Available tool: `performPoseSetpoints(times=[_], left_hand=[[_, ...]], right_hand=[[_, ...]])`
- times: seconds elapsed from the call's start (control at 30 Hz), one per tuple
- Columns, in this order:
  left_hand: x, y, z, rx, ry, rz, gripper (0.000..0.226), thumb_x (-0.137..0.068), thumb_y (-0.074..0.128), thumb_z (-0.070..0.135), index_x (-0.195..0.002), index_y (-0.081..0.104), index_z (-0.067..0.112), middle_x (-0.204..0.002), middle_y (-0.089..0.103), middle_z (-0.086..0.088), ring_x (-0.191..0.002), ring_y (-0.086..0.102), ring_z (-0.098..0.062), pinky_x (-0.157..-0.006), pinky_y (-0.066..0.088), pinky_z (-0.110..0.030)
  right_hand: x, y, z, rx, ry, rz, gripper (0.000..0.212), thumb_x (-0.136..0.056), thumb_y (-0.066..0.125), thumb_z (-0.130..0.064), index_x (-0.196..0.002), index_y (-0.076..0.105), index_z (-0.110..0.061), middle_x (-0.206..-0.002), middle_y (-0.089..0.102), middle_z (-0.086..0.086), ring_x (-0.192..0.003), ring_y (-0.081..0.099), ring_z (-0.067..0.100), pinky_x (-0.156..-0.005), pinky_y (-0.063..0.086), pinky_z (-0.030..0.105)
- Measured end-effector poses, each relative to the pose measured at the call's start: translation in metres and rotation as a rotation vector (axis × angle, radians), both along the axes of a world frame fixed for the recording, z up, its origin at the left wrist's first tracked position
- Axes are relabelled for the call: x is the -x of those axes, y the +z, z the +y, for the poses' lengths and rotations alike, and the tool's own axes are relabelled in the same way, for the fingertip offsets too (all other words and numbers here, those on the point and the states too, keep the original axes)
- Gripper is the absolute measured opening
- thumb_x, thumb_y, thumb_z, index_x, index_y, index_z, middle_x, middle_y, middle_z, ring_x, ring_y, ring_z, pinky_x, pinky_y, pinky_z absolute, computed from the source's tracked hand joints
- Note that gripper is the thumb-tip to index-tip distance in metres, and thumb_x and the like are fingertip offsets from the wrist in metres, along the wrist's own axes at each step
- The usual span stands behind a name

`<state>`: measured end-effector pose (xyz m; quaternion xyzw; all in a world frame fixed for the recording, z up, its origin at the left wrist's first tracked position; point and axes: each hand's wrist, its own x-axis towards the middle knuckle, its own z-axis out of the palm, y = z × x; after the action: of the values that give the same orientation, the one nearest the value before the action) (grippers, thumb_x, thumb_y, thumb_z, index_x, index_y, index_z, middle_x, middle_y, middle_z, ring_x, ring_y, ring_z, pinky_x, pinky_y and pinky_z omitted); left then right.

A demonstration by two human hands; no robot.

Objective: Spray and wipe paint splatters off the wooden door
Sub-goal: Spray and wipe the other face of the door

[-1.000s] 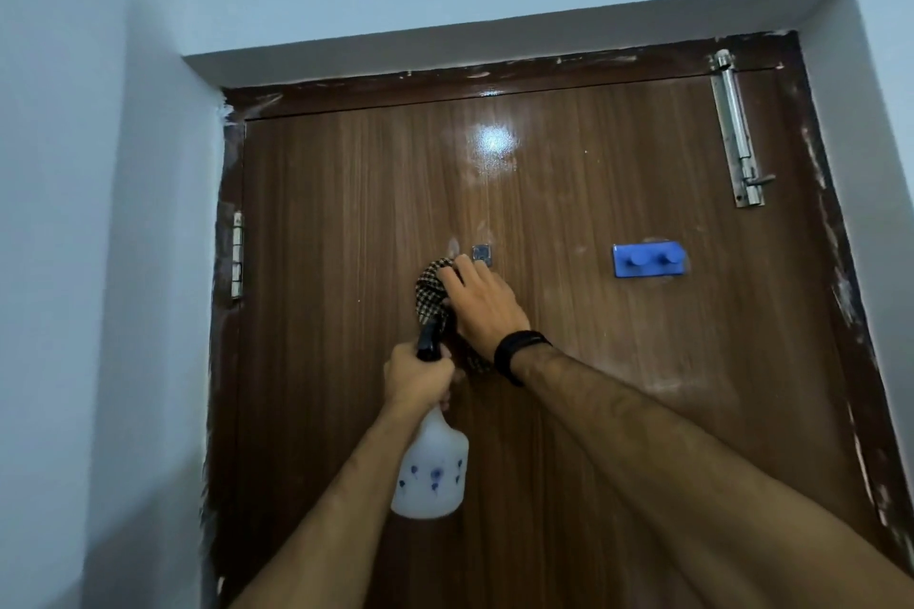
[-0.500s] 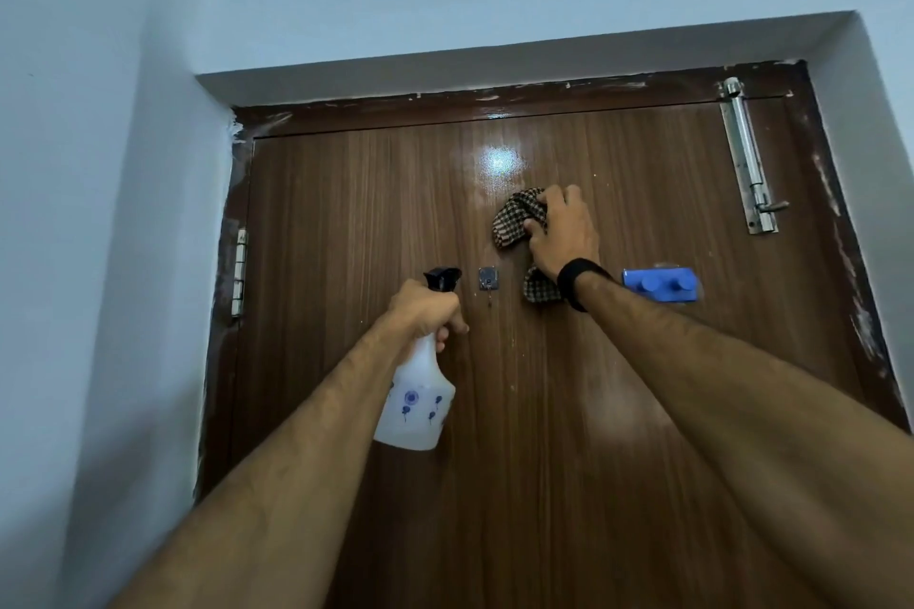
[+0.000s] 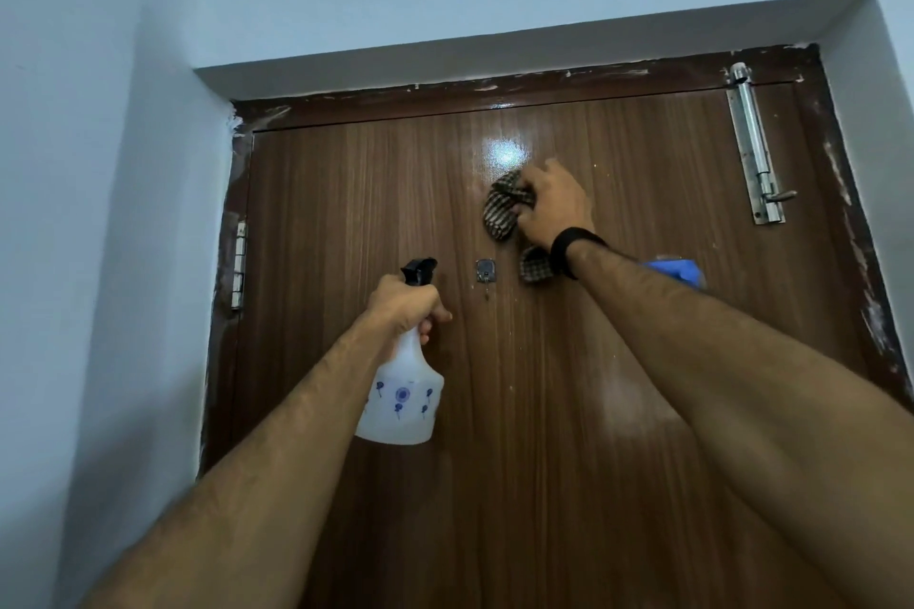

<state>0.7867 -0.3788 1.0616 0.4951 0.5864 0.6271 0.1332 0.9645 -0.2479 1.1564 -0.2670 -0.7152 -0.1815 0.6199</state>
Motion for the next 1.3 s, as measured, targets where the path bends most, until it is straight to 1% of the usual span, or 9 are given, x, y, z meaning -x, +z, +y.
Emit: performPoseSetpoints(times=[0.2, 0.3, 0.43, 0.57, 0.6, 0.73, 0.93, 1.13, 1.3], left_hand=[[0.009, -0.020, -0.018, 0.021, 0.002, -0.028, 0.030, -0.079, 0.071, -0.005, -0.106, 0.065, 0.005, -0.073, 0.061, -0.006, -0.051, 0.052, -0.011, -0.051, 0.048, -0.028], [0.008, -0.035, -0.024, 0.033, -0.007, -0.041, 0.025, -0.080, 0.071, -0.005, -0.101, 0.064, 0.008, -0.073, 0.061, -0.006, -0.050, 0.052, -0.010, -0.051, 0.049, -0.028], [0.000, -0.053, -0.028, 0.041, -0.012, -0.080, 0.024, -0.080, 0.069, -0.007, -0.099, 0.063, 0.007, -0.074, 0.060, -0.007, -0.051, 0.050, -0.011, -0.051, 0.047, -0.028], [-0.013, -0.056, -0.030, 0.040, -0.012, -0.070, 0.020, -0.080, 0.069, -0.008, -0.093, 0.065, 0.007, -0.069, 0.058, -0.007, -0.050, 0.049, -0.012, -0.051, 0.046, -0.028], [-0.018, -0.052, -0.028, 0.037, -0.012, -0.060, 0.020, -0.080, 0.069, -0.008, -0.093, 0.066, 0.007, -0.068, 0.058, -0.007, -0.049, 0.049, -0.013, -0.050, 0.046, -0.029], [-0.032, -0.043, -0.019, 0.024, -0.050, -0.066, 0.024, -0.082, 0.069, -0.006, -0.101, 0.066, 0.008, -0.075, 0.062, -0.007, -0.055, 0.051, -0.013, -0.053, 0.047, -0.029], [-0.063, -0.048, -0.005, 0.058, -0.142, -0.024, 0.022, -0.083, 0.068, -0.005, -0.100, 0.066, 0.009, -0.078, 0.066, -0.009, -0.052, 0.052, -0.012, -0.052, 0.046, -0.028], [-0.095, -0.021, 0.008, 0.071, -0.151, 0.074, 0.021, -0.083, 0.070, -0.005, -0.095, 0.064, 0.010, -0.073, 0.061, -0.005, -0.050, 0.051, -0.010, -0.049, 0.046, -0.025], [-0.115, 0.008, 0.016, 0.019, -0.148, 0.099, 0.022, -0.080, 0.071, -0.005, -0.097, 0.065, 0.008, -0.075, 0.062, -0.009, -0.047, 0.050, -0.011, -0.048, 0.047, -0.026]], right_hand=[[0.006, -0.036, -0.001, -0.070, 0.069, -0.305, 0.022, -0.087, 0.073, -0.023, -0.106, 0.063, -0.018, -0.108, 0.053, -0.003, -0.099, 0.055, 0.019, -0.086, 0.049, 0.040], [0.005, -0.073, 0.004, -0.053, 0.086, -0.132, 0.020, -0.089, 0.070, -0.020, -0.101, 0.055, -0.014, -0.104, 0.048, 0.000, -0.086, 0.052, 0.017, -0.072, 0.046, 0.034], [0.013, -0.138, 0.002, 0.001, 0.076, 0.082, 0.018, -0.088, 0.065, -0.012, -0.102, 0.053, -0.013, -0.109, 0.049, 0.003, -0.087, 0.049, 0.015, -0.073, 0.048, 0.032], [0.025, -0.169, -0.011, -0.161, 0.060, -0.498, 0.033, -0.084, 0.065, -0.008, -0.115, 0.054, -0.011, -0.118, 0.049, 0.008, -0.097, 0.051, 0.026, -0.071, 0.050, 0.041], [0.024, -0.161, -0.014, -0.169, 0.026, -0.536, 0.036, -0.084, 0.065, -0.008, -0.118, 0.052, -0.010, -0.120, 0.048, 0.010, -0.099, 0.051, 0.030, -0.068, 0.046, 0.041], [0.020, -0.132, -0.019, -0.047, -0.008, -0.283, 0.042, -0.082, 0.066, -0.005, -0.120, 0.050, -0.011, -0.121, 0.046, 0.012, -0.103, 0.050, 0.033, -0.066, 0.044, 0.041], [-0.016, -0.168, 0.000, -0.101, 0.016, -0.364, 0.034, -0.082, 0.067, -0.007, -0.111, 0.050, -0.011, -0.114, 0.047, 0.010, -0.093, 0.053, 0.029, -0.062, 0.041, 0.033], [-0.046, -0.071, 0.012, 0.035, -0.044, 0.063, 0.026, -0.095, 0.060, -0.011, -0.118, 0.049, -0.009, -0.122, 0.047, 0.010, -0.100, 0.055, 0.024, -0.076, 0.044, 0.028], [-0.049, -0.066, 0.019, 0.049, -0.089, 0.116, 0.027, -0.094, 0.060, -0.010, -0.118, 0.048, -0.013, -0.123, 0.046, 0.007, -0.100, 0.055, 0.023, -0.073, 0.047, 0.029]])
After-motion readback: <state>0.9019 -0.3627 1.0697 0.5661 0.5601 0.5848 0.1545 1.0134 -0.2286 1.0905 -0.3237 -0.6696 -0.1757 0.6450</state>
